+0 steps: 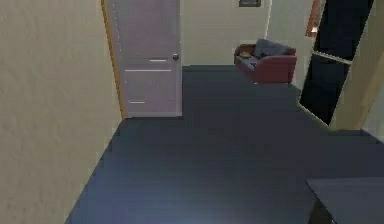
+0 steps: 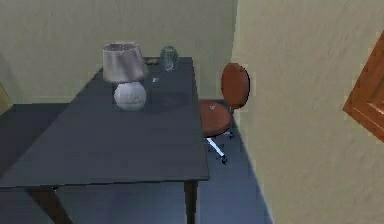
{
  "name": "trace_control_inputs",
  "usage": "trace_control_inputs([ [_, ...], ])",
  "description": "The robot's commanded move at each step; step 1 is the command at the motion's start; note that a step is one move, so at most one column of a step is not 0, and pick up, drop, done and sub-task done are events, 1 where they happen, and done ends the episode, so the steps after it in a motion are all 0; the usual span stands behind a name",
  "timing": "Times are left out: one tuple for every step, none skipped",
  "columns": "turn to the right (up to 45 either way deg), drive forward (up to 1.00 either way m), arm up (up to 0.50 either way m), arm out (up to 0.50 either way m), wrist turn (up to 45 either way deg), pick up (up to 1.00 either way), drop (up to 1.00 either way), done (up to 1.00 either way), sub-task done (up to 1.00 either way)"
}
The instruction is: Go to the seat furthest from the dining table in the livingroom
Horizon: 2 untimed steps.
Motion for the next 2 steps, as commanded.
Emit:
trace_control_inputs([
  [0.0,1.00,0.00,0.00,0.0,0.00,0.00,0.00,0.00],
  [-45.0,0.00,0.00,0.00,0.0,0.00,0.00,0.00,0.00],
])
